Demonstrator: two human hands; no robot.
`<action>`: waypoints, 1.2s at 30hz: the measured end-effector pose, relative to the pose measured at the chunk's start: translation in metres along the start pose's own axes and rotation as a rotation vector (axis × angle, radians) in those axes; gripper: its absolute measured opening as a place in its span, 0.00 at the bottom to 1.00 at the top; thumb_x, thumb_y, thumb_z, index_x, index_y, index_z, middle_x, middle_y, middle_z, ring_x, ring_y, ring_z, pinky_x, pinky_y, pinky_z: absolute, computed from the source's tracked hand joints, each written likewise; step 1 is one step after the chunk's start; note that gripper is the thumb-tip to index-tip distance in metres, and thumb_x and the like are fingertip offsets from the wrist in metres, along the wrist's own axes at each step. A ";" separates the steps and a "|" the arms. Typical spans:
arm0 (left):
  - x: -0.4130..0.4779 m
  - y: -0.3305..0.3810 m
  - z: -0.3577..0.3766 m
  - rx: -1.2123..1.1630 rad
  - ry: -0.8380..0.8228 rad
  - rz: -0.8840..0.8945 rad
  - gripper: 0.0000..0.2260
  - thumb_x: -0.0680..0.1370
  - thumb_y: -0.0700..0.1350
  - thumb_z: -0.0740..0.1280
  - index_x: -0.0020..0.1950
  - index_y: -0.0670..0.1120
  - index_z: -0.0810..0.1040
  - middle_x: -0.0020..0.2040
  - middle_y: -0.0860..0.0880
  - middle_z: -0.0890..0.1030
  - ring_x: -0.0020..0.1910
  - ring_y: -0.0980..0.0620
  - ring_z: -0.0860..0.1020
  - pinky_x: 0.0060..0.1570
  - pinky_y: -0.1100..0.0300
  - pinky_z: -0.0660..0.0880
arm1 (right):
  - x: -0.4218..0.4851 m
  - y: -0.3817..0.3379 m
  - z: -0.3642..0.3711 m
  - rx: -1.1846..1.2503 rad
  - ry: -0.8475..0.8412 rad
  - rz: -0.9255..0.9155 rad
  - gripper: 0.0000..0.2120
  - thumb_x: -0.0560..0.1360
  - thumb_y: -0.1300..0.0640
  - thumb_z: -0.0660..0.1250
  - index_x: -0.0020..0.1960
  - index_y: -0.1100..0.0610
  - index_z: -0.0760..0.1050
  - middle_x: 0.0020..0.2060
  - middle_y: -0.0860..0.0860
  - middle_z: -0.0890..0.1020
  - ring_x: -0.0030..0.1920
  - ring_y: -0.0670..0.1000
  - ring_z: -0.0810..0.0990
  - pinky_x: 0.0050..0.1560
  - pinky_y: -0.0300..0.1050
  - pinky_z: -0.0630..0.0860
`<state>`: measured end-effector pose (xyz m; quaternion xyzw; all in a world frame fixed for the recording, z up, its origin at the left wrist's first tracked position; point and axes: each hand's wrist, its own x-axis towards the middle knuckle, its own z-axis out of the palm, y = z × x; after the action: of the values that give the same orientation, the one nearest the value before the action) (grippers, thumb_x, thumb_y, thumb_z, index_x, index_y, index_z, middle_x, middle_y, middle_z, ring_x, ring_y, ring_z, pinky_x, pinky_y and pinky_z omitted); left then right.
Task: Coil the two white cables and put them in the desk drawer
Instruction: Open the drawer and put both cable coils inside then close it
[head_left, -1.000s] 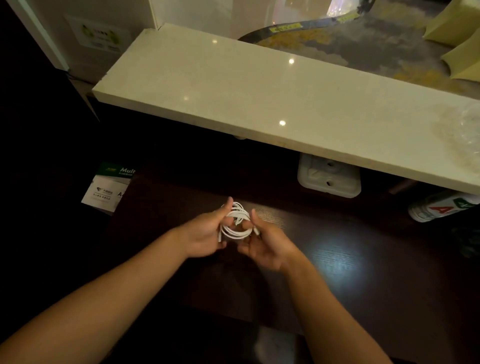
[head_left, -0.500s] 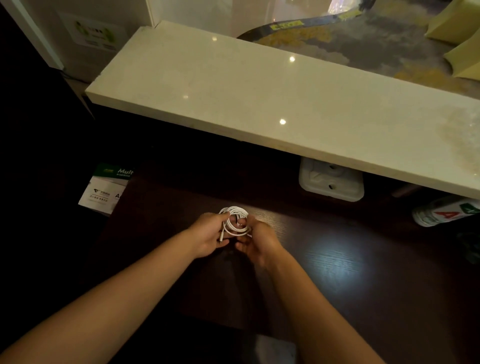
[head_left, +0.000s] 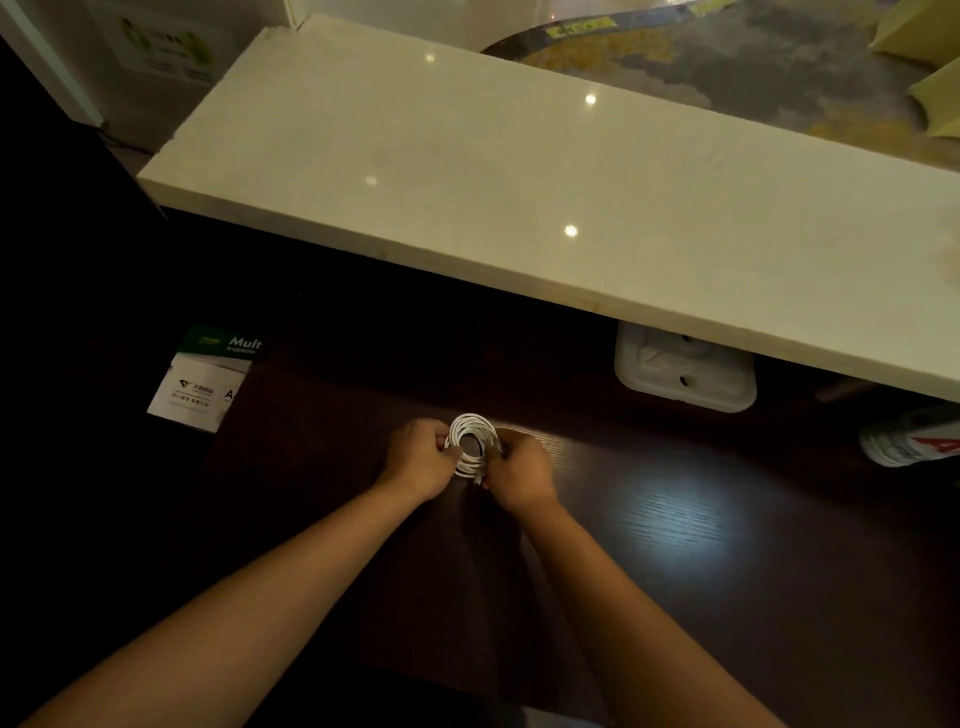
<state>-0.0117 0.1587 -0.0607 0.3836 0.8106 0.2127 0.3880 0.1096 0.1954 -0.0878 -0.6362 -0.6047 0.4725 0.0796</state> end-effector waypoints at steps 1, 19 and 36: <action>0.002 -0.001 0.002 0.033 0.018 0.018 0.12 0.75 0.41 0.71 0.58 0.41 0.82 0.54 0.44 0.84 0.55 0.46 0.81 0.52 0.59 0.74 | 0.000 0.001 0.001 -0.049 0.013 -0.010 0.11 0.76 0.59 0.62 0.51 0.59 0.81 0.46 0.59 0.85 0.47 0.58 0.83 0.46 0.43 0.76; 0.031 -0.001 -0.005 0.363 -0.019 0.031 0.23 0.71 0.59 0.71 0.56 0.43 0.80 0.56 0.43 0.81 0.57 0.42 0.79 0.53 0.52 0.77 | 0.014 -0.005 -0.007 -0.229 0.053 -0.090 0.18 0.76 0.52 0.67 0.62 0.61 0.77 0.57 0.60 0.80 0.58 0.60 0.79 0.56 0.46 0.76; -0.022 -0.009 0.027 -0.251 -0.141 -0.071 0.07 0.79 0.35 0.59 0.55 0.43 0.69 0.49 0.43 0.77 0.49 0.46 0.76 0.45 0.57 0.71 | -0.031 -0.001 -0.001 0.448 -0.099 0.222 0.04 0.76 0.66 0.62 0.45 0.60 0.75 0.38 0.53 0.80 0.39 0.52 0.79 0.36 0.38 0.75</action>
<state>0.0143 0.1371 -0.0723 0.3170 0.7615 0.2712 0.4961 0.1151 0.1696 -0.0714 -0.6413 -0.4147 0.6311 0.1363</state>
